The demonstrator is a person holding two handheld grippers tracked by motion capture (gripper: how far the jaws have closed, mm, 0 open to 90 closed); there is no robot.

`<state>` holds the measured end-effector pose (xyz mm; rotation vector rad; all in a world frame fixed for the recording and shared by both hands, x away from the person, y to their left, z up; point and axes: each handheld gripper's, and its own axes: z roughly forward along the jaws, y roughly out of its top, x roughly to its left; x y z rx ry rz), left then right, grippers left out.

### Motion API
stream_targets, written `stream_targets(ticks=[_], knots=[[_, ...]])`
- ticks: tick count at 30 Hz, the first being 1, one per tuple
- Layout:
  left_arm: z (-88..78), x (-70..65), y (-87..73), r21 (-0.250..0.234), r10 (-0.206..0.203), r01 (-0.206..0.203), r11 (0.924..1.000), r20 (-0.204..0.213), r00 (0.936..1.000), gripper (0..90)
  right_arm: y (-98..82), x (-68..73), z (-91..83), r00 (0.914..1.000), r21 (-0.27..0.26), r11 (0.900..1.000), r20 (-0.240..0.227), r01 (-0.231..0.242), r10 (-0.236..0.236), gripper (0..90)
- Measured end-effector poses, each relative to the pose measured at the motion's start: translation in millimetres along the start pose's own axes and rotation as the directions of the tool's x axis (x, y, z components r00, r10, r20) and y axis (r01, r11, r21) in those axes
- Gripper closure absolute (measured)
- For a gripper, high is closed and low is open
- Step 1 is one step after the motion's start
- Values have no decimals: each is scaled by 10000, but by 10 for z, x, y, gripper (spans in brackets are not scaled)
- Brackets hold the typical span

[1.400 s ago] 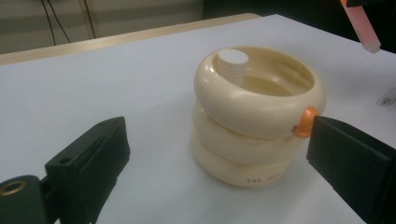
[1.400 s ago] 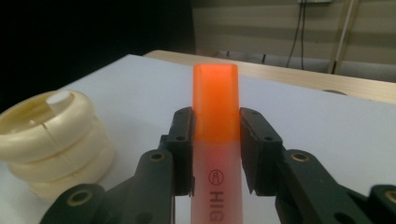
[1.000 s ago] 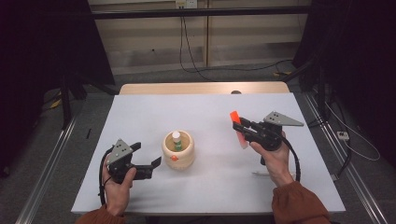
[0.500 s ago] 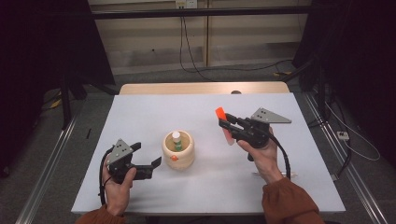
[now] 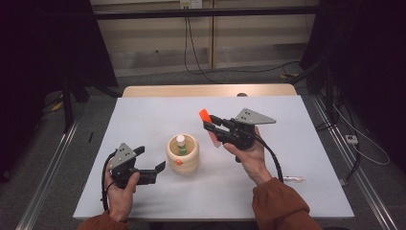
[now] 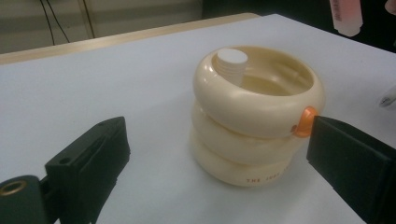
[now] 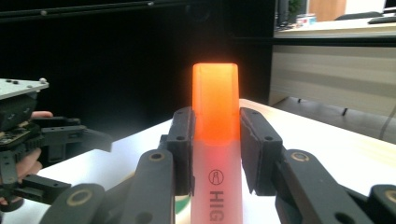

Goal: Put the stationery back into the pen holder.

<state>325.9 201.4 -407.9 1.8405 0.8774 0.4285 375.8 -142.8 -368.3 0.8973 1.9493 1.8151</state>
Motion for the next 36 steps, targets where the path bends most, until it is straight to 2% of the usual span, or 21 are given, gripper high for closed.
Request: stream_targets(ticks=[9,16,23,36], knots=[[-6,4,4,-60,0,0,10000,8,10000,54,27,150,270,9991,-71,9999,-403,152,-155,676],[-5,8,2,-26,23,-23,10000,30,10000,54,22,206,448,9980,95,9997,-600,208,-202,676],[-4,10,2,1,58,-58,10000,24,10000,54,54,298,559,9957,25,9994,-861,340,-337,676],[-6,11,-3,-12,12,-12,10000,0,10000,54,-41,336,734,9958,175,9995,-878,262,-245,676]])
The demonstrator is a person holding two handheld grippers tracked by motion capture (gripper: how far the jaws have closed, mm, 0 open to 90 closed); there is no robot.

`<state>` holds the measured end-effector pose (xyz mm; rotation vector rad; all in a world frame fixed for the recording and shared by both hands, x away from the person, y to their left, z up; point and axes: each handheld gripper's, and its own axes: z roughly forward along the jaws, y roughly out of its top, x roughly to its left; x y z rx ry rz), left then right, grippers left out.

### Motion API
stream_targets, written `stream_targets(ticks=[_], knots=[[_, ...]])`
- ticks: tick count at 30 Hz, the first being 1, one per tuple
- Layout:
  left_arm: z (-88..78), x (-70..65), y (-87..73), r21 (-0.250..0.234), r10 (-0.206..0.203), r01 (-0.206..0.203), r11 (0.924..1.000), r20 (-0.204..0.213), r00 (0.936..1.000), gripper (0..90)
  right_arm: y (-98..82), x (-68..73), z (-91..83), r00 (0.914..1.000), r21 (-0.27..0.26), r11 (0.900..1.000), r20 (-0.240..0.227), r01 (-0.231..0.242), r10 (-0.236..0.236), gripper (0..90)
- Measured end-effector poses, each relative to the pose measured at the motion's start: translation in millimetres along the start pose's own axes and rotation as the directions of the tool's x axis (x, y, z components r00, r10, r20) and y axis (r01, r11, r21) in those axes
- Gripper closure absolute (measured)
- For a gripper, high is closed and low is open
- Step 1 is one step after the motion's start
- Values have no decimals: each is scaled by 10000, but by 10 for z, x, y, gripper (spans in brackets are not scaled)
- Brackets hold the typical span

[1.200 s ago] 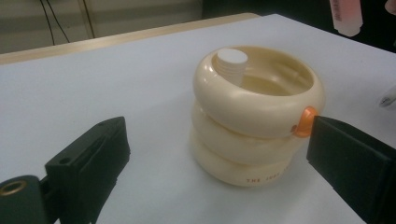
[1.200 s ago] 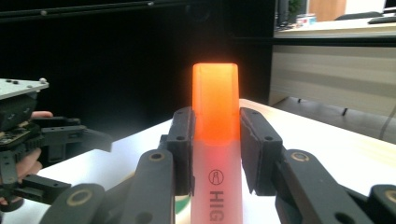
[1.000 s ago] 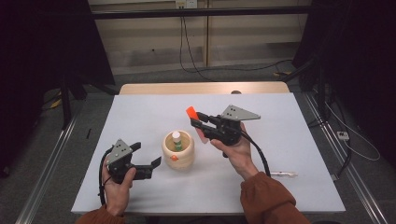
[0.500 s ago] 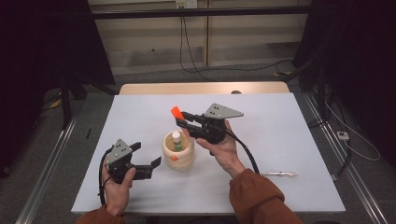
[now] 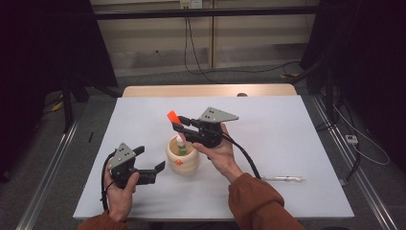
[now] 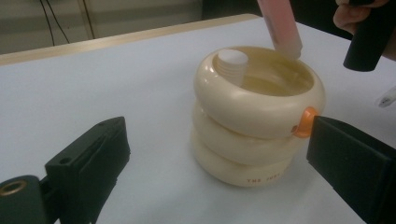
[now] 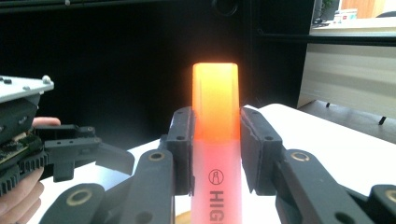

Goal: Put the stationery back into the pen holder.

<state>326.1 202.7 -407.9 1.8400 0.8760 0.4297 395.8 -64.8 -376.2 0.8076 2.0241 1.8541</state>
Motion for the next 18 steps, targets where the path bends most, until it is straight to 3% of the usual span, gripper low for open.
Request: stream_targets(ticks=[18], knots=[[-10,3,-5,8,-28,28,10000,-34,10000,54,-223,24,33,9996,330,9994,-294,41,-31,676]])
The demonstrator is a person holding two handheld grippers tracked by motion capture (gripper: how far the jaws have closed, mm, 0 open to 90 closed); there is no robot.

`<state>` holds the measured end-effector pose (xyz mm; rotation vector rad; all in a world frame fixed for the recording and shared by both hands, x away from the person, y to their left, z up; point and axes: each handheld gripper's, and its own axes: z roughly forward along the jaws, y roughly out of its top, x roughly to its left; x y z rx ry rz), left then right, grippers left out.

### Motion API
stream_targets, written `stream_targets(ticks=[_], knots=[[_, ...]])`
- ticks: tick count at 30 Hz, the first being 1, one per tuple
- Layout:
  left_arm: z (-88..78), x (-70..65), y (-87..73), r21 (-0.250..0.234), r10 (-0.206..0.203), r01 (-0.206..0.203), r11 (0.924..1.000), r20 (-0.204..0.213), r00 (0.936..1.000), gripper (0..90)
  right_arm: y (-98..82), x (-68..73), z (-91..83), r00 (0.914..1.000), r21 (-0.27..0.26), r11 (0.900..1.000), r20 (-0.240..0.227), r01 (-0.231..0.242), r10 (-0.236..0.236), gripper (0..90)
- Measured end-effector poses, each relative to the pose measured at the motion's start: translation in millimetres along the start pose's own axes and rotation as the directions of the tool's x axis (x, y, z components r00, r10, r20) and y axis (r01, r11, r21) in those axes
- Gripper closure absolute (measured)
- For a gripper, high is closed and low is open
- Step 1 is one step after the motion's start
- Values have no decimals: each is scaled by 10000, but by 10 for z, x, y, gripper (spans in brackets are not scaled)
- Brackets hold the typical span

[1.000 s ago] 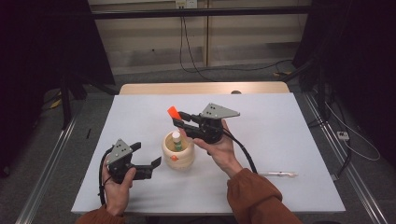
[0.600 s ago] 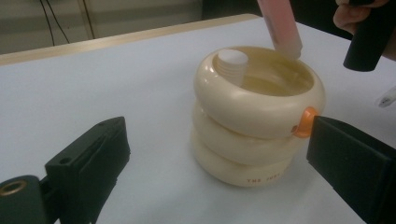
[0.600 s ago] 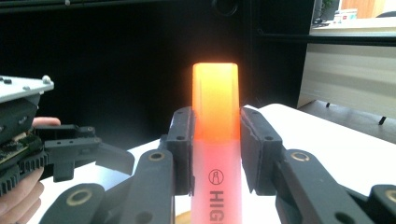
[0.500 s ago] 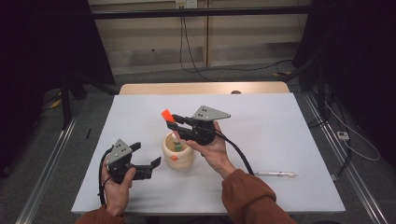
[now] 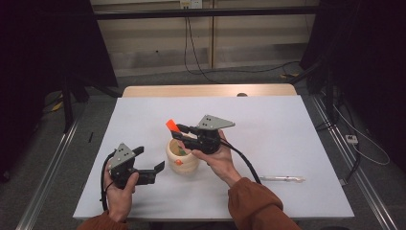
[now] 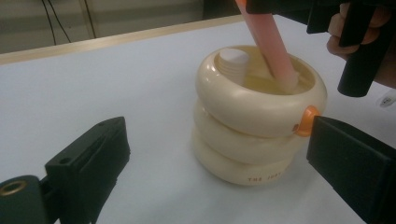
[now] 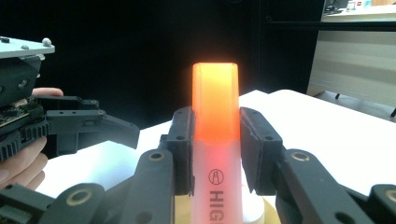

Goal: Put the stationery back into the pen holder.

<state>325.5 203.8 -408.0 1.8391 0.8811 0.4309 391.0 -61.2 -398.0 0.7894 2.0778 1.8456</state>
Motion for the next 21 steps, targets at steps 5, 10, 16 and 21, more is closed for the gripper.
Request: stream_targets(ticks=[5,10,16,21], knots=[[1,-1,-1,4,-8,8,10000,-3,10000,54,-67,-15,-3,10000,67,10000,2,-29,29,675],[3,2,-2,11,-7,7,10000,-3,10000,54,-118,-11,17,10000,230,9997,-92,31,-28,675],[-2,5,-4,0,-20,20,10000,-3,10000,54,-156,3,11,9998,375,9993,-204,84,-76,675],[2,-2,0,6,12,-12,10000,-3,10000,54,-199,4,-9,9998,567,9984,-185,86,-76,675]])
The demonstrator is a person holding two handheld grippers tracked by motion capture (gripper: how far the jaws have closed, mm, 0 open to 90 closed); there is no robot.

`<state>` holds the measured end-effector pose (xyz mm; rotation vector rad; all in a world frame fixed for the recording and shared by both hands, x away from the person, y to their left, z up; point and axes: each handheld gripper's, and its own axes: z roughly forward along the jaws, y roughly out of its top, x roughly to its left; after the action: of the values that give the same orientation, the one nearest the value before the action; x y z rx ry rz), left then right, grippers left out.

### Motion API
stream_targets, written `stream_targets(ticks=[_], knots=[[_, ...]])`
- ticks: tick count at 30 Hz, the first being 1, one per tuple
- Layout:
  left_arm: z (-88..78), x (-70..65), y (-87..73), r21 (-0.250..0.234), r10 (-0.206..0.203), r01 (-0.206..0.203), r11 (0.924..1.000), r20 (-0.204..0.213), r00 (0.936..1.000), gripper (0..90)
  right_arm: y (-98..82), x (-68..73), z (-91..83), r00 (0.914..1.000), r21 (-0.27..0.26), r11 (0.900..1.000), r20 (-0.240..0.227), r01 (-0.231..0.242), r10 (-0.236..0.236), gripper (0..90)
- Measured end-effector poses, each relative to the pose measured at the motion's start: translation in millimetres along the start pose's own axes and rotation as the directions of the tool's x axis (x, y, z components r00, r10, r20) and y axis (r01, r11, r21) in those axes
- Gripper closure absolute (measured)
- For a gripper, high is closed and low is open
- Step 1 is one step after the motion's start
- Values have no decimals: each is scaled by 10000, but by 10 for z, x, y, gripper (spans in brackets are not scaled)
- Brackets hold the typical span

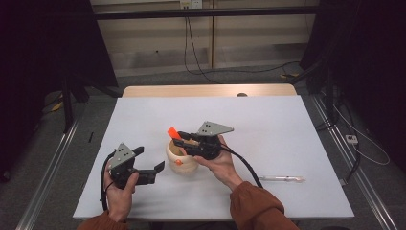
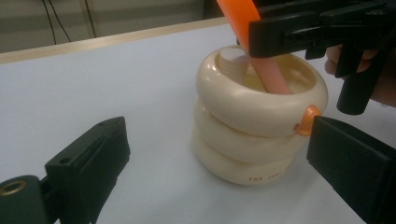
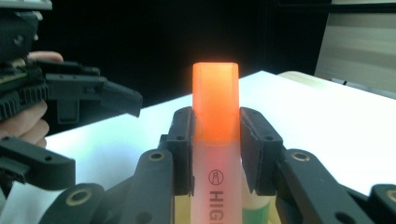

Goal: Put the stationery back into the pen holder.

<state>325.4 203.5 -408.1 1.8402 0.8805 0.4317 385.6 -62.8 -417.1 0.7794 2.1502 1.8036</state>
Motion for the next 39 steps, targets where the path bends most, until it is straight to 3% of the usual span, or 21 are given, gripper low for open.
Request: stream_targets(ticks=[17,19,20,26,31,39], knots=[[1,5,-1,2,-15,15,10000,11,10000,54,-10,-29,-51,10000,383,9992,16,-82,81,662],[1,4,0,4,-10,10,10000,9,10000,54,-11,-42,-56,9996,416,9988,3,-276,277,559],[1,5,0,3,-9,9,10000,13,10000,54,-11,-42,-56,9996,416,9988,3,-276,277,559],[4,2,-2,-10,-48,48,10000,4,10000,54,9,-45,-80,9990,390,9984,163,-414,408,241],[2,5,-1,6,-12,12,10000,9,10000,54,30,-52,-100,9988,308,9988,324,-390,380,186],[4,4,-1,6,-41,41,10000,6,10000,54,81,-78,-156,9965,9,9974,437,-715,714,128]])
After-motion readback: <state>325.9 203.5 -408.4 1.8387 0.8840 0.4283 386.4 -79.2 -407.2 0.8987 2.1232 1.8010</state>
